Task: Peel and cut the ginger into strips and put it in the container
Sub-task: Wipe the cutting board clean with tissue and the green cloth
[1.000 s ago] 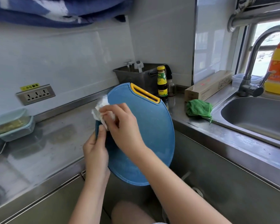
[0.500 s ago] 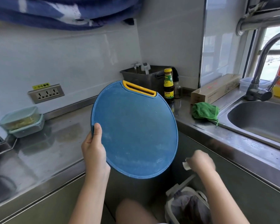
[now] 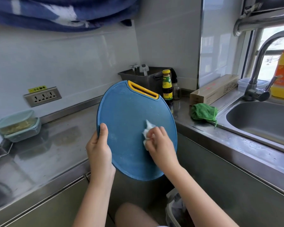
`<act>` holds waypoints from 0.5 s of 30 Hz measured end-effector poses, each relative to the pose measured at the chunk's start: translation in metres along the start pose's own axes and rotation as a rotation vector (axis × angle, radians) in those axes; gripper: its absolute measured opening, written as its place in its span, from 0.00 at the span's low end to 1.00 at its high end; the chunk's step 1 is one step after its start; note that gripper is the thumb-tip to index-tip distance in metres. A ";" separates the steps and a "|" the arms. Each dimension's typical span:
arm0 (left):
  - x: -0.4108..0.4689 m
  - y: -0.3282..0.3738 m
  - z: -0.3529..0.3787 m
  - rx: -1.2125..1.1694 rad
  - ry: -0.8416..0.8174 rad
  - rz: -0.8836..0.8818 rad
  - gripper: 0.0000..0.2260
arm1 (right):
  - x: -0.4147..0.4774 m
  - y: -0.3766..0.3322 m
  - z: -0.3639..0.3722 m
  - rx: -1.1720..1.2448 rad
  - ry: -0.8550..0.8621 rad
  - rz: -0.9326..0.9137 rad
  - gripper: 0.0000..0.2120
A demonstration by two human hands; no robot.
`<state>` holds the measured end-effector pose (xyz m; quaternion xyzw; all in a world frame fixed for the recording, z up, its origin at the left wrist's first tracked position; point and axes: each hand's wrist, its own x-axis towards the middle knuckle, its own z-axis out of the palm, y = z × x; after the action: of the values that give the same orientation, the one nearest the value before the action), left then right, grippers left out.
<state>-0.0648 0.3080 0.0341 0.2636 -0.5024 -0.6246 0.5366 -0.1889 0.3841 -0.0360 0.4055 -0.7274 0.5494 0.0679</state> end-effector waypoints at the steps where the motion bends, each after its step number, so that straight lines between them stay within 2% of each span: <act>1: 0.001 0.001 -0.002 -0.005 0.002 0.004 0.09 | 0.001 0.015 -0.002 -0.093 0.035 0.109 0.05; 2: 0.004 0.002 -0.005 -0.008 0.005 0.007 0.09 | 0.002 0.031 -0.007 -0.196 0.027 0.244 0.05; 4: 0.009 0.004 -0.010 0.002 0.019 0.014 0.09 | 0.004 0.060 -0.022 -0.418 -0.104 0.498 0.07; 6: 0.015 0.005 -0.014 -0.014 0.055 0.017 0.09 | 0.005 0.077 -0.035 -0.530 -0.197 0.586 0.08; 13: 0.034 0.008 -0.022 -0.093 0.203 -0.045 0.08 | 0.047 0.040 -0.058 -0.257 -0.070 0.374 0.02; 15: 0.043 0.010 -0.025 -0.113 0.236 -0.086 0.08 | 0.070 0.038 -0.062 -0.244 -0.028 0.351 0.04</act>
<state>-0.0513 0.2596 0.0429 0.3261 -0.3879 -0.6390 0.5787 -0.2819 0.4037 -0.0017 0.2692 -0.8488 0.4550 0.0095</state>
